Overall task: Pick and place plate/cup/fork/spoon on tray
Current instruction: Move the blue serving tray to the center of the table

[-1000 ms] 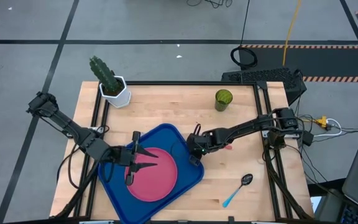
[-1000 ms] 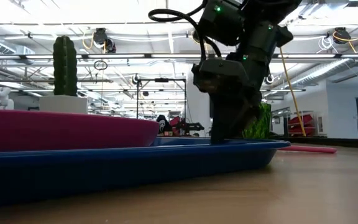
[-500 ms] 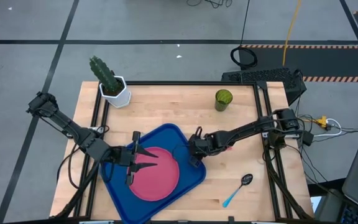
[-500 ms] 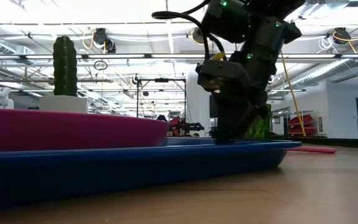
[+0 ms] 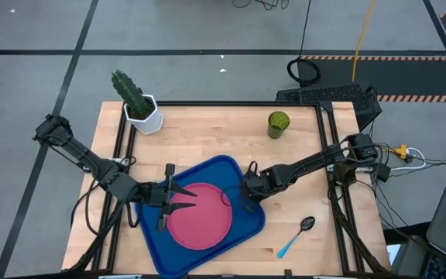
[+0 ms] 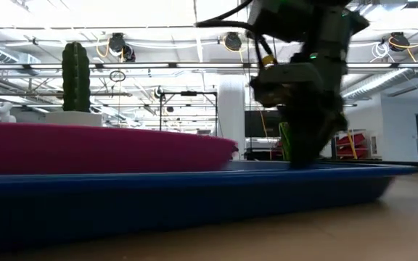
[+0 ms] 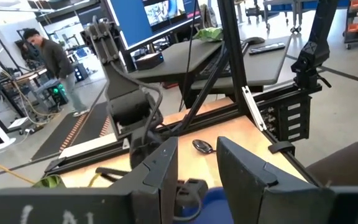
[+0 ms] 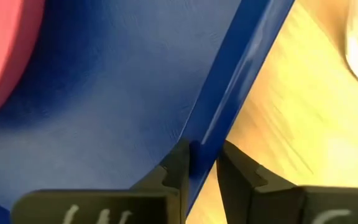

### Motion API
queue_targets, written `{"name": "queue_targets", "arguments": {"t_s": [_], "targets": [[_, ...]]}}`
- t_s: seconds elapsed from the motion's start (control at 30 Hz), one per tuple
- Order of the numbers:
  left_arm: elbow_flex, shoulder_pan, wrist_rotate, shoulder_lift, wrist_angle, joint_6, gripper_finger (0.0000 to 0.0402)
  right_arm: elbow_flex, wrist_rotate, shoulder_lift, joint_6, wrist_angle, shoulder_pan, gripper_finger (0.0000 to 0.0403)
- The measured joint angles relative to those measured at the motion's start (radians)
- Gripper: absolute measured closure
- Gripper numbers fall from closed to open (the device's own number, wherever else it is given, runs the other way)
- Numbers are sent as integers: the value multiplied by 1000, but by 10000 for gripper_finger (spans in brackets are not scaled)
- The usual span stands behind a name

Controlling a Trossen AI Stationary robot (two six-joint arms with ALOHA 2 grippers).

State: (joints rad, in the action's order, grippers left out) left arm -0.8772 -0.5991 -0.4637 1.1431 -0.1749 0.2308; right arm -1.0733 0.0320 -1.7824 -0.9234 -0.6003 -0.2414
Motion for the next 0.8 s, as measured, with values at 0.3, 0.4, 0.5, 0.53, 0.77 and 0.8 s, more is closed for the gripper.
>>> {"name": "queue_targets", "arguments": {"t_s": [0.3,0.4,0.5,0.53,0.77,0.8], "targets": [[0,0,-1,0,6,-16,286,4,11,55,-147,-134,-66,359],[0,0,-4,0,24,-20,286,4,18,65,-212,-173,-78,359],[0,0,-10,-12,46,11,286,4,35,66,-270,-225,-79,359],[0,0,-11,-20,50,22,286,4,49,66,-285,-235,-79,360],[0,1,-98,-110,169,64,286,38,81,71,-388,-200,-69,361],[0,4,-122,-121,185,64,286,46,83,71,-401,-190,-69,361]]}}
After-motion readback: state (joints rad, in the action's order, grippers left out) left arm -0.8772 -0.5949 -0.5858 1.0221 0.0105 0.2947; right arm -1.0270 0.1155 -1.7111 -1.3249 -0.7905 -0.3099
